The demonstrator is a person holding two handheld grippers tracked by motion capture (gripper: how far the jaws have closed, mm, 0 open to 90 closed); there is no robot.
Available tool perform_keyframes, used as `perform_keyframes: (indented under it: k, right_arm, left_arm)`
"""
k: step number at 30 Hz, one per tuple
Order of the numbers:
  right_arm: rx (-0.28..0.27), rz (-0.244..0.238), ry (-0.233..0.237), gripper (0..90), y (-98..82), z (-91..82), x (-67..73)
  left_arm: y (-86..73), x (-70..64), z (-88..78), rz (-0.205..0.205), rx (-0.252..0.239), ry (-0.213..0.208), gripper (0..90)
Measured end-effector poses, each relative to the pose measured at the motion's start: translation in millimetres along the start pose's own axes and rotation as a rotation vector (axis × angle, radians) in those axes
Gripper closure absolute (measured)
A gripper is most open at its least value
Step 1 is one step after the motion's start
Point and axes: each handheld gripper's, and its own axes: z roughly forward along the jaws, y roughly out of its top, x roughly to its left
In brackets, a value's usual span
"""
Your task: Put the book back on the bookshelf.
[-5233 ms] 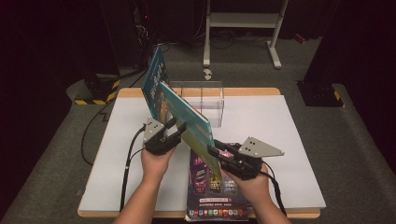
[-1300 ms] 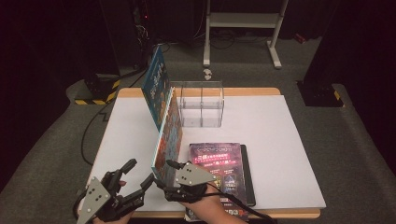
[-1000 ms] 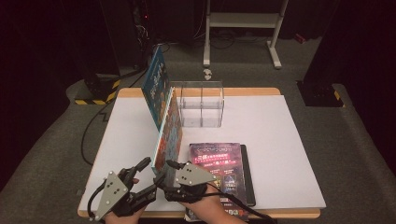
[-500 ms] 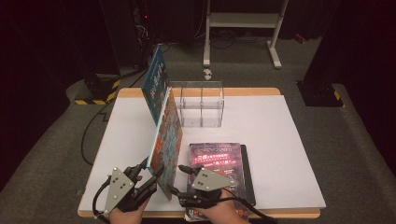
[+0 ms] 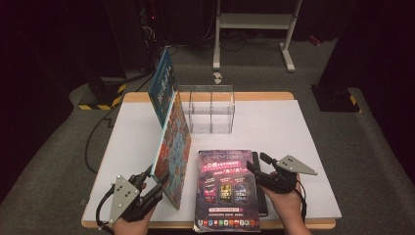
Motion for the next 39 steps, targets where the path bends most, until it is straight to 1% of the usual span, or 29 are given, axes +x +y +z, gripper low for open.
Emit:
perform_keyframes:
  k: [2, 4, 6, 7, 9, 10, 11, 12, 13, 14, 15, 16, 17, 21, 24, 26, 27, 30, 32, 35, 39]
  right_arm:
    - [0.005, 0.012, -0.005, 36.1, -2.6, 0.1, -4.3]
    - [0.015, 0.011, -0.007, 36.2, -4.2, 1.8, -5.8]
    - [0.012, 0.015, -0.006, 36.3, -4.1, 2.5, -6.4]
    - [0.007, 0.024, -0.002, 36.4, -3.5, 2.3, -6.6]
    - [-0.002, 0.028, -0.002, 36.4, -2.3, 1.7, -6.1]
    - [-0.004, 0.027, -0.003, 36.5, -1.7, 1.2, -5.9]
    - [-0.009, 0.032, 0.0, 36.5, -1.2, 0.8, -6.0]
    - [-0.013, 0.036, 0.0, 36.5, -0.9, 0.3, -6.3]
    - [-0.016, 0.038, -0.001, 36.6, -0.6, 0.0, -6.6]
    - [-0.017, 0.043, 0.0, 36.6, -0.5, -0.3, -6.7]
    - [-0.017, 0.046, 0.0, 36.6, -0.4, -0.5, -7.1]
    - [-0.019, 0.048, 0.001, 36.6, -0.3, -0.4, -7.5]
    - [-0.018, 0.05, 0.0, 36.6, -0.2, -0.5, -7.7]
    - [-0.015, 0.055, -0.003, 36.7, -1.2, -0.6, -9.1]
    - [-0.01, 0.069, -0.004, 36.8, -2.6, 0.0, -11.4]
    - [-0.01, 0.073, -0.005, 36.9, -3.4, -0.2, -12.5]
    - [-0.01, 0.074, -0.006, 36.9, -3.7, -0.4, -12.6]
    - [-0.007, 0.075, -0.006, 36.9, -4.9, -0.6, -13.1]
    - [-0.004, 0.08, -0.005, 37.0, -6.1, -0.5, -13.2]
    - [0.007, 0.081, -0.005, 37.0, -8.9, -0.6, -12.7]
    - [0.01, 0.087, -0.006, 37.0, -10.5, -1.1, -13.6]
  left_arm:
    - [0.4, -0.1, -0.1, -0.004, 0.002, 0.005, 61.0]
    - [0.7, 0.3, -0.6, -0.005, 0.005, 0.011, 61.5]
    - [1.1, 1.8, -1.9, -0.012, 0.007, 0.021, 63.3]
    - [1.1, 3.2, -2.9, -0.014, 0.004, 0.034, 65.4]
    - [1.5, 7.8, -5.2, -0.011, 0.0, 0.065, 73.2]
    - [1.6, 10.5, -6.1, 0.008, -0.003, 0.094, 77.5]
    - [1.7, 15.8, -6.8, 0.011, -0.003, 0.073, 79.0]
    - [2.0, 21.8, -7.1, -0.004, -0.001, 0.045, 78.0]
    - [2.6, 25.2, -7.4, 0.0, 0.002, 0.049, 78.3]
    - [3.1, 27.4, -8.0, 0.02, 0.006, 0.076, 79.6]
    - [3.6, 32.7, -8.8, 0.004, 0.01, 0.08, 80.5]
    - [3.4, 39.9, -9.7, -0.023, 0.009, 0.074, 80.3]
    - [2.8, 46.1, -10.5, -0.028, 0.007, 0.067, 80.5]
    - [1.4, 61.3, -12.0, -0.044, 0.007, 0.036, 80.5]
    - [0.7, 69.7, -12.3, -0.042, 0.005, 0.018, 80.4]
    - [-0.6, 74.2, -13.0, -0.048, 0.004, 0.011, 80.2]
    - [-1.1, 75.6, -13.0, -0.056, 0.0, 0.012, 80.2]
    - [-1.9, 80.9, -13.2, -0.07, -0.002, -0.001, 80.1]
    - [-2.2, 82.7, -13.2, -0.077, -0.002, -0.003, 79.9]
    - [-2.5, 82.8, -13.3, -0.075, -0.004, -0.007, 79.7]
    - [-2.6, 82.0, -12.9, -0.056, -0.005, -0.008, 79.4]
